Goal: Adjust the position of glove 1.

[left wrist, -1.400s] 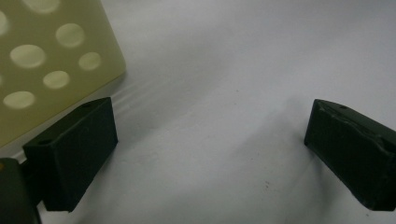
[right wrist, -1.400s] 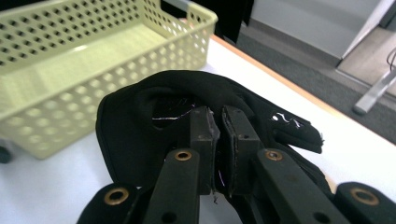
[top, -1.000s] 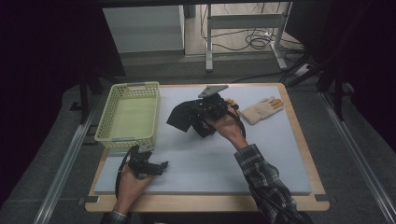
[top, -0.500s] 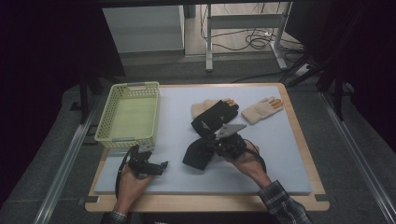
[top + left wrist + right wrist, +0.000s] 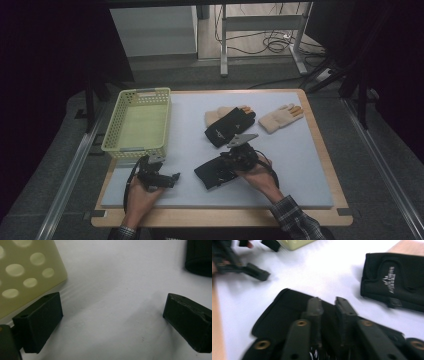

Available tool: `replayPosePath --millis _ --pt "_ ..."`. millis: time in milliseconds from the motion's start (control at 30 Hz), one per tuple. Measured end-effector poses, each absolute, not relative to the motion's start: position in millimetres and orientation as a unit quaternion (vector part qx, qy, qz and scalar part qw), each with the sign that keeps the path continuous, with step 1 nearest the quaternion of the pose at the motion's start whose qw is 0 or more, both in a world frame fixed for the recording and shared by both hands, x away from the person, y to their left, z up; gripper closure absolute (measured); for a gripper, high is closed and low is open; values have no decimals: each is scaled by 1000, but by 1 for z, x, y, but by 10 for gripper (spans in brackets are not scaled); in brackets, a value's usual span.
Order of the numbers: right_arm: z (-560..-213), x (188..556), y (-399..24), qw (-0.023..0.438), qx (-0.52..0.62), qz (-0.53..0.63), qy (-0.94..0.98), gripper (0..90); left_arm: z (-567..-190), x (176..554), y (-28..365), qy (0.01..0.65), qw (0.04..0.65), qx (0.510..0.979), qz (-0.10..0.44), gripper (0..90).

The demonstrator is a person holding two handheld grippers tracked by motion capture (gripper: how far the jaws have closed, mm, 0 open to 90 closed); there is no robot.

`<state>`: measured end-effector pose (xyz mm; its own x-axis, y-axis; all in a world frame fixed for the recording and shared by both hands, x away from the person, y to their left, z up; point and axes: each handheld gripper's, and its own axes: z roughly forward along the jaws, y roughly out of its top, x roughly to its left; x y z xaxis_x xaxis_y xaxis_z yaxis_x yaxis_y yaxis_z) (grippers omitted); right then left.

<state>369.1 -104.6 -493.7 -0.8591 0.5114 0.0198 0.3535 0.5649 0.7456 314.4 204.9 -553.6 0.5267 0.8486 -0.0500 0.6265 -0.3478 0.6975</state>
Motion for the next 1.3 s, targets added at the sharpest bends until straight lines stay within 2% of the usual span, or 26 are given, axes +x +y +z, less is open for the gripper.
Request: replayPosePath --millis 67,167,500,600,700,800,1033,1300 --pt "-500 373 -99 116 249 385 881 809 -554 314 205 458 340 805 163 28" --pt "-505 374 -110 104 265 392 875 833 -554 314 205 459 341 804 162 28" --pt "-511 342 -184 116 313 389 859 842 -554 314 205 459 341 804 162 28" --pt "-524 335 -201 114 335 375 857 846 -554 314 205 459 341 804 162 28" --pt "-530 340 -200 113 338 383 852 851 -554 314 205 459 341 804 162 28" --pt "-530 350 -188 138 326 375 857 852 -554 314 205 459 341 804 162 28" --pt "-526 382 -170 145 332 370 855 848 -554 314 205 459 341 804 162 28" --pt "-507 363 -156 121 310 397 856 837 -554 314 205 459 340 804 162 28"
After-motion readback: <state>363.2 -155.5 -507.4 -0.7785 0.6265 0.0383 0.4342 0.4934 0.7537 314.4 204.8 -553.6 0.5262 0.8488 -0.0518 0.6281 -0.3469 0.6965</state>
